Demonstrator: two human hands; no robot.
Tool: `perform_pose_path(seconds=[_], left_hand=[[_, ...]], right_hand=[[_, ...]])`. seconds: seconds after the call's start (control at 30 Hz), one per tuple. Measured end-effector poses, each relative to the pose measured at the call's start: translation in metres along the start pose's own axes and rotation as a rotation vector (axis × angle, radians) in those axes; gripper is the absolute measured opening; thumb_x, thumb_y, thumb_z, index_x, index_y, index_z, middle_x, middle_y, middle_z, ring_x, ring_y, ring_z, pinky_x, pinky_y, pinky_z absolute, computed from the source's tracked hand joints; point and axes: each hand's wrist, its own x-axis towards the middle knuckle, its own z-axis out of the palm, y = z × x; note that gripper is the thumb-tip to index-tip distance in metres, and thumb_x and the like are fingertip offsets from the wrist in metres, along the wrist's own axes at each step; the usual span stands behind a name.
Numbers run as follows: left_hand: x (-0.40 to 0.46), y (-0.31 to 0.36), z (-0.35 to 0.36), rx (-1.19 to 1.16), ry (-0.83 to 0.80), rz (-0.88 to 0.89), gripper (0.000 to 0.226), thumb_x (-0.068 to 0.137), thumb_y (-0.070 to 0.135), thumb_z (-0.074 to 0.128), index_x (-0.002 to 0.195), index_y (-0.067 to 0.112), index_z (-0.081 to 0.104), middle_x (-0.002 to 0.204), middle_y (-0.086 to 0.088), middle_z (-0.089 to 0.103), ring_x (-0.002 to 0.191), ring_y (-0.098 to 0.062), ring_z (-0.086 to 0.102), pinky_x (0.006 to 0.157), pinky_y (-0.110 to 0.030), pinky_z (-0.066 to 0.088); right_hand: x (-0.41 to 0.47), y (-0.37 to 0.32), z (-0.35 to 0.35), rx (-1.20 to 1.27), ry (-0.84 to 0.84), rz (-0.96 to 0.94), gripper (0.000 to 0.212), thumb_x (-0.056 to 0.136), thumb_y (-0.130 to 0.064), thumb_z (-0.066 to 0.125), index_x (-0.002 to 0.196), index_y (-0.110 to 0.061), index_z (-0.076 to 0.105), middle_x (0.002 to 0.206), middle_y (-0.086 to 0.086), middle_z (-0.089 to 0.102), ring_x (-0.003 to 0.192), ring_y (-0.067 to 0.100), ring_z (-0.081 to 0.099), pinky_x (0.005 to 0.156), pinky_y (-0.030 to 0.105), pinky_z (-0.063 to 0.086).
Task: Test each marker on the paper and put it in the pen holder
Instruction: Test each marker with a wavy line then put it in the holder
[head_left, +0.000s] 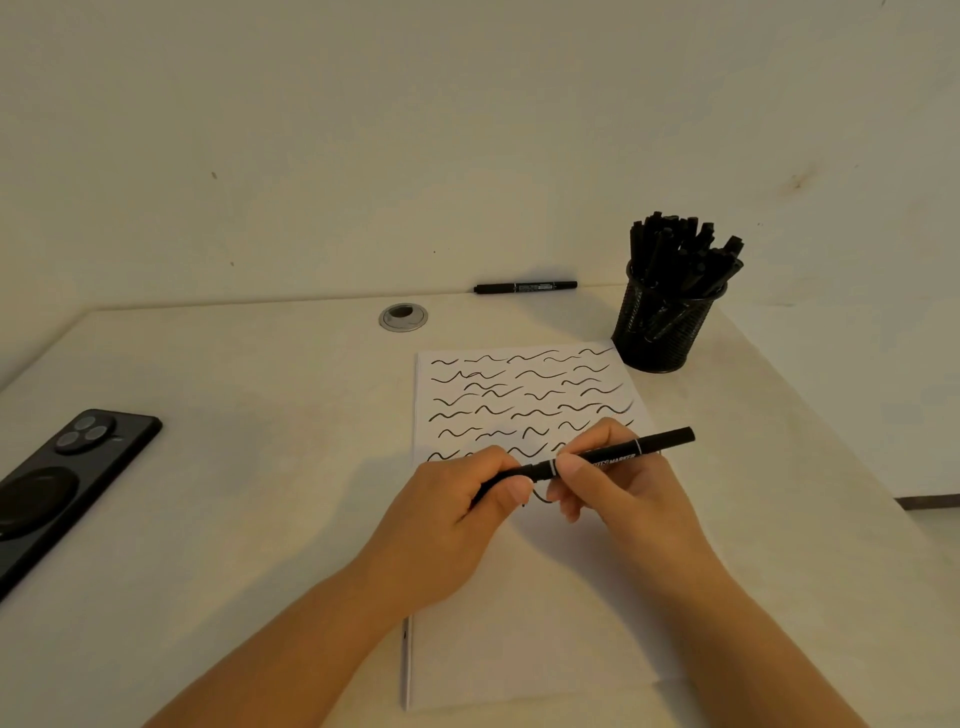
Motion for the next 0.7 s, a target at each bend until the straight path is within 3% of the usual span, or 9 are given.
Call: perform_pose_path(seconds=[0.13,0.3,0.5,0.7], left_hand=[[-0.0006,0.0006,-0.0005,-0.028,0.018,-0.001,0.024,0.083,0.055,0.038,0.066,0.041,0.049,0.049,0.014,0.045,0.046,-0.007,0.038,0.046,-0.015,0.028],[-0.0009,0.0025,-0.0010,-0.060,-0.013,-0.030,0.029,0.084,0.049,0.040,0.061,0.036,0.049,0.047,0.012,0.041,0.046,-0.006,0.035,0.047,-0.014,0.027],[-0.0011,0.0067,-0.0004,-0.129,-0.023,-0.068,0.030,0.085,0.039,0.039,0.058,0.033,0.050,0.043,0.010,0.036,0.044,-0.007,0.032,0.046,-0.014,0.026],[-0.0011,0.0015,-0.0016,-0.189,-0.092,-0.083,0.034,0.076,0.057,0.035,0.057,0.036,0.052,0.046,0.009,0.032,0.045,-0.007,0.029,0.046,-0.015,0.024]], right_hand=[[-0.0007,0.0021,-0.0005,-0.006,-0.031,-0.047,0.009,0.079,-0.011,0.066,0.073,-0.011,0.059,0.055,0.000,0.062,0.052,0.011,0.055,0.055,0.019,0.046],[-0.0025,0.0078,-0.0005,0.073,-0.063,-0.051,0.005,0.075,-0.010,0.059,0.073,-0.012,0.056,0.050,-0.007,0.051,0.047,0.007,0.044,0.049,0.015,0.038],[-0.0029,0.0086,-0.0002,0.120,-0.120,-0.075,0.020,0.075,-0.009,0.058,0.069,-0.028,0.061,0.053,-0.011,0.051,0.049,0.006,0.044,0.051,0.015,0.038],[-0.0055,0.0089,-0.0032,0.102,-0.155,-0.067,0.007,0.076,-0.008,0.058,0.076,-0.013,0.053,0.055,-0.013,0.050,0.050,0.006,0.042,0.052,0.015,0.037]])
